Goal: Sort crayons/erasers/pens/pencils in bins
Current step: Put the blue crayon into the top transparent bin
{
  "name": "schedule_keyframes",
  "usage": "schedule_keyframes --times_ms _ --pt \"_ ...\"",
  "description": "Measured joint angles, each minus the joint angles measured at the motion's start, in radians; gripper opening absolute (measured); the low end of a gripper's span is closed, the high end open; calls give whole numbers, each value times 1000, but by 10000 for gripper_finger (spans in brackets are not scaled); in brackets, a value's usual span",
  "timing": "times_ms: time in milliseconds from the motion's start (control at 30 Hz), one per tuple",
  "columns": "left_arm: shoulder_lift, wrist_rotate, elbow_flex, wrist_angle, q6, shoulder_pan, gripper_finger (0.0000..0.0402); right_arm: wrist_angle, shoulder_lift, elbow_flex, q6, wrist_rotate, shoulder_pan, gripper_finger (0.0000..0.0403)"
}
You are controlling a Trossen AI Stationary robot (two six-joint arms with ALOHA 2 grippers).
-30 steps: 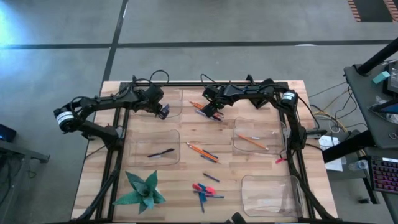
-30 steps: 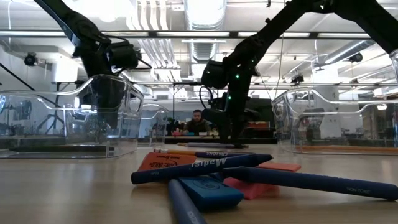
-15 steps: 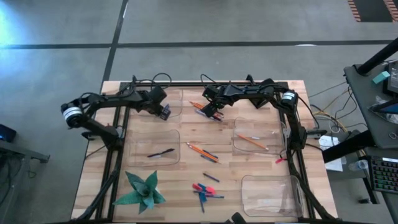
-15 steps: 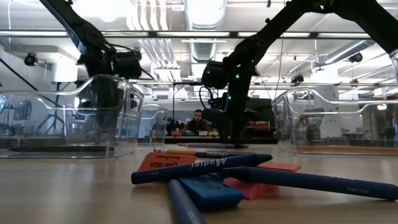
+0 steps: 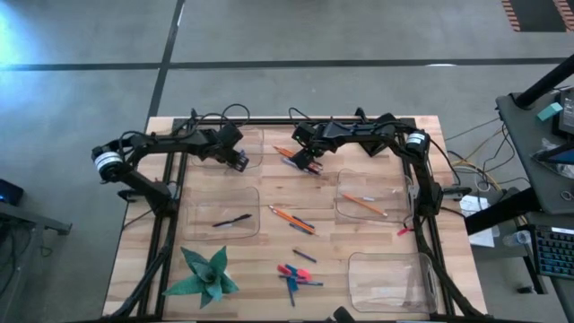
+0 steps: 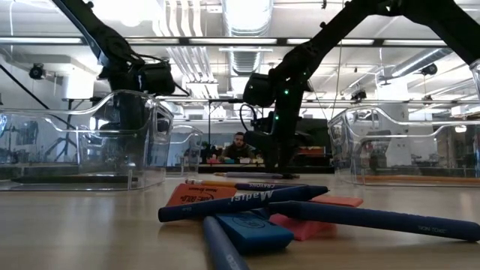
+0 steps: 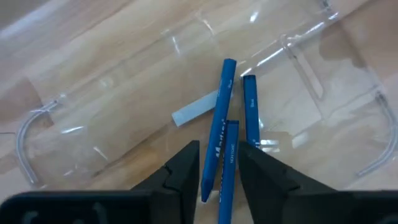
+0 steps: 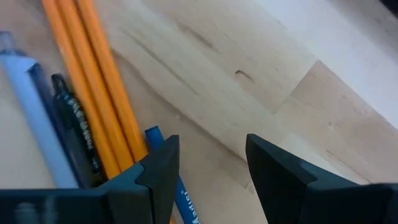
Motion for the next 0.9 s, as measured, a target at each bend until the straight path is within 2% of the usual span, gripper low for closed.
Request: schedule_keyframes --times_ms 133,300,900 --pt "-29 0 0 0 -1 0 117 -10 -26 -1 -27 -49 0 176" --pt "-92 2 27 -2 -26 0 120 -18 -50 -1 -60 -138 0 176" --pt "-376 9 187 0 -26 -5 121 -36 -20 -2 -86 -86 -14 176"
